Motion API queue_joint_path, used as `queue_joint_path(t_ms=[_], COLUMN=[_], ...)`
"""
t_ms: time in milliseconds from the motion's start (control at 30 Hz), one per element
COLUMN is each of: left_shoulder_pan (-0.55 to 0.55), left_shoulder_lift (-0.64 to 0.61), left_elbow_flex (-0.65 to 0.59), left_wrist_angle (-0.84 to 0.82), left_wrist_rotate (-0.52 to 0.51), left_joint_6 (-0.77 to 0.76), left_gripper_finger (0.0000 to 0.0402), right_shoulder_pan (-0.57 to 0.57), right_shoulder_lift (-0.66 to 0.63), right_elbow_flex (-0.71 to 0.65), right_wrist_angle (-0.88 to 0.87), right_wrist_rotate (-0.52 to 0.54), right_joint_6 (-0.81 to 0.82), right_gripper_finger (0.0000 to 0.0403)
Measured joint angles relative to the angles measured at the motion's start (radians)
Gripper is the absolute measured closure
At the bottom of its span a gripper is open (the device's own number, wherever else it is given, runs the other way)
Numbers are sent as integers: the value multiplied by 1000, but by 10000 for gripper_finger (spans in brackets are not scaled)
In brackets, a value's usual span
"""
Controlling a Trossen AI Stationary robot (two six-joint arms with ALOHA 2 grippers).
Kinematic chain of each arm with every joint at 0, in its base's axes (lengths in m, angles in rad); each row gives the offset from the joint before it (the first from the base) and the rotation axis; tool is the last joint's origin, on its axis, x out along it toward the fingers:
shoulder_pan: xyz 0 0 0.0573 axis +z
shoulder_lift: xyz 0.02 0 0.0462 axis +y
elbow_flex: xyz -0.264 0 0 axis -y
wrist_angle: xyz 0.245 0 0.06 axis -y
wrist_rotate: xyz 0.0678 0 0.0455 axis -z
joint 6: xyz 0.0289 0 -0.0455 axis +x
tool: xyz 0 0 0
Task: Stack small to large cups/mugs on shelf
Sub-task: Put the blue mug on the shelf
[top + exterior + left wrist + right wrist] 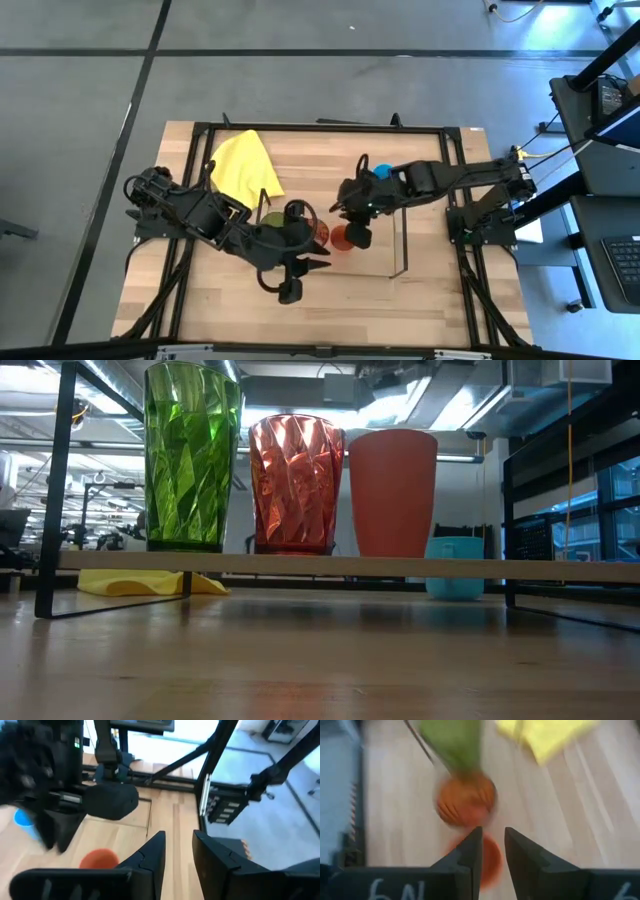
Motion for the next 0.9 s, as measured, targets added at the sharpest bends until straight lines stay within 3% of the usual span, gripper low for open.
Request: queue_joint_path(t_ms=[167, 400, 500, 700, 900], left_shoulder_pan=[0, 2, 13, 48, 57], left_shoulder_lift=[0, 0, 0, 0, 0], left_elbow_flex=[0, 0, 0, 0, 0], left_wrist_angle=[30, 59, 109, 146, 174], left_wrist_rotate=[11, 104, 148, 230, 244], left_joint_6=[5, 94, 129, 144, 135], left_gripper_finger=[310, 310, 310, 310, 310], right_shoulder_pan=[-31, -185, -237, -361, -460], right_shoulder_lift=[0, 0, 0, 1, 1], right_elbow_flex=[86, 112, 80, -52, -204], right_wrist_angle=[-8, -345, -386, -349, -312], right_wrist_rotate=[-8, -155, -172, -368, -414], right_joint_6=[-11, -46, -119, -235, -288], right_gripper_finger=[320, 320, 320, 320, 320])
